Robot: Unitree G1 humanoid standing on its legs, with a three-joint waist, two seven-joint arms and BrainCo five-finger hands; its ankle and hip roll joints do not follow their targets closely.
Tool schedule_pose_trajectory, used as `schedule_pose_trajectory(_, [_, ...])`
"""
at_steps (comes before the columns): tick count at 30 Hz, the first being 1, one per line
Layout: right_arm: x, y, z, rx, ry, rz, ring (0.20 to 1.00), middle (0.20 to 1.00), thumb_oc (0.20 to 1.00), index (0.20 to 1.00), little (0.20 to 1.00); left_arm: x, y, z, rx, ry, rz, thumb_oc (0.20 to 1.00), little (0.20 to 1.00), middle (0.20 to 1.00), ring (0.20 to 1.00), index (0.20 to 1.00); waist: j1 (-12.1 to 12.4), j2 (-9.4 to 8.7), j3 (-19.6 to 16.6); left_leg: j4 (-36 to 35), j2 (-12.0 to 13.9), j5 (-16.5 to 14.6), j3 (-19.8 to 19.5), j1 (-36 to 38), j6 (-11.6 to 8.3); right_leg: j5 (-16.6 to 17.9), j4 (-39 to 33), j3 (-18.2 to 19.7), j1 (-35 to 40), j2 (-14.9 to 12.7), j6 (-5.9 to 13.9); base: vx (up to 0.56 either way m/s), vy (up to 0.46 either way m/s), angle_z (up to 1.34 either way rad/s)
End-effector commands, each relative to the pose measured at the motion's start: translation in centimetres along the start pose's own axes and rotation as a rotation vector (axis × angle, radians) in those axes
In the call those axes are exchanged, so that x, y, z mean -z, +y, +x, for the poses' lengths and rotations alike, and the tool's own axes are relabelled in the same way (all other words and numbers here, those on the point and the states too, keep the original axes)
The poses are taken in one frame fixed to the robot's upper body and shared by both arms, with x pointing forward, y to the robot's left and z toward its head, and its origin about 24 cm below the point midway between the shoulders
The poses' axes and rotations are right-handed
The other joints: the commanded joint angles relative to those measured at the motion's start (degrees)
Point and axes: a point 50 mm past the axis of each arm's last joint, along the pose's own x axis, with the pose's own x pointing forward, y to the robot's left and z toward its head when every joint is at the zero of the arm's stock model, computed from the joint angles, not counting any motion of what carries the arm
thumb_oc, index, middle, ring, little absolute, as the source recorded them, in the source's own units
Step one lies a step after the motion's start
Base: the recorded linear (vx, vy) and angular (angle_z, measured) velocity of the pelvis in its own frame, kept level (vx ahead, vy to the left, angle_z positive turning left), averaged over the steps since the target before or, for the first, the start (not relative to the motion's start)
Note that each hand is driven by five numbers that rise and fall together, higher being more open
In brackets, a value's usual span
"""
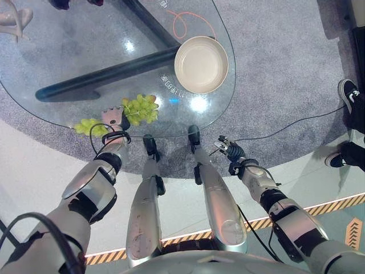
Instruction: Pick up fruits into the plate
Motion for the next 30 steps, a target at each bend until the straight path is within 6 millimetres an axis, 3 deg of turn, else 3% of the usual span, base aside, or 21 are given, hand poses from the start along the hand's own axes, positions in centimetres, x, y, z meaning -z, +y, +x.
schedule_pose_trajectory(1, [1.3, 0.7, -0.5, -0.031, 0.003, 0.038, 1.000, 1.000, 1.000, 1.000, 1.000, 0.5, 0.2, 0.1, -0.027, 0.043, -0.036, 0.200, 0.200, 0.200, 0.200, 0.200, 0.62, -0.95, -0.79, 6.98, -1.34, -8.93, -5.21, -1.26, -0.53, -6.22, 8.13, -0.27, -2.58, 3.74, 0.64, 0.04, 0.027, 0.01])
schedule_pose_trajectory(12, [1.8, 0.1, -0.9, -0.018, 0.005, 0.030, 1.000, 1.000, 1.000, 1.000, 1.000, 0.0, -0.4, -0.4, -0.028, 0.022, -0.200, 0.200, 0.200, 0.200, 0.200, 0.200, 1.39, 0.20, -0.79, 5.50, -1.27, -9.37, -5.09, 3.10, -0.51, -6.99, 7.33, -0.71, 1.38, 2.86, 0.72, 0.02, 0.017, 0.01])
schedule_pose_trajectory(17, [2.9, -0.9, -1.8, 0.007, 0.005, 0.049, 1.000, 1.000, 1.000, 1.000, 1.000, 0.0, -1.2, -1.3, 0.006, 0.012, -0.426, 0.200, 0.200, 0.200, 0.200, 0.200, 2.37, 1.93, -0.96, 4.10, -1.36, -10.52, -5.38, 11.21, -0.38, -8.45, 6.48, -1.79, 9.41, 1.40, 0.91, 0.09, 0.079, 0.03])
schedule_pose_trajectory(22, [4.0, -1.6, -2.9, 0.018, 0.006, 0.070, 1.000, 1.000, 1.000, 1.000, 1.000, 0.8, -1.6, -1.9, 0.030, 0.018, -0.525, 0.200, 0.200, 0.200, 0.200, 0.200, 2.61, 2.90, -4.10, 2.95, -1.39, -11.16, -5.09, 15.23, -0.47, -9.18, 5.06, -2.47, 13.87, 0.22, 0.94, 0.08, 0.056, 0.10])
schedule_pose_trajectory(30, [4.5, -2.5, -4.9, 0.011, -0.043, 0.145, 1.000, 1.000, 1.000, 1.000, 1.000, 2.5, -2.1, -3.5, 0.118, -0.059, -0.533, 0.200, 0.200, 0.200, 0.200, 0.200, 3.31, 3.64, -10.51, 1.66, -2.06, -12.58, -4.80, 22.09, -0.44, -9.58, 0.77, -3.27, 22.93, -1.44, 1.54, 0.10, 0.026, 0.08])
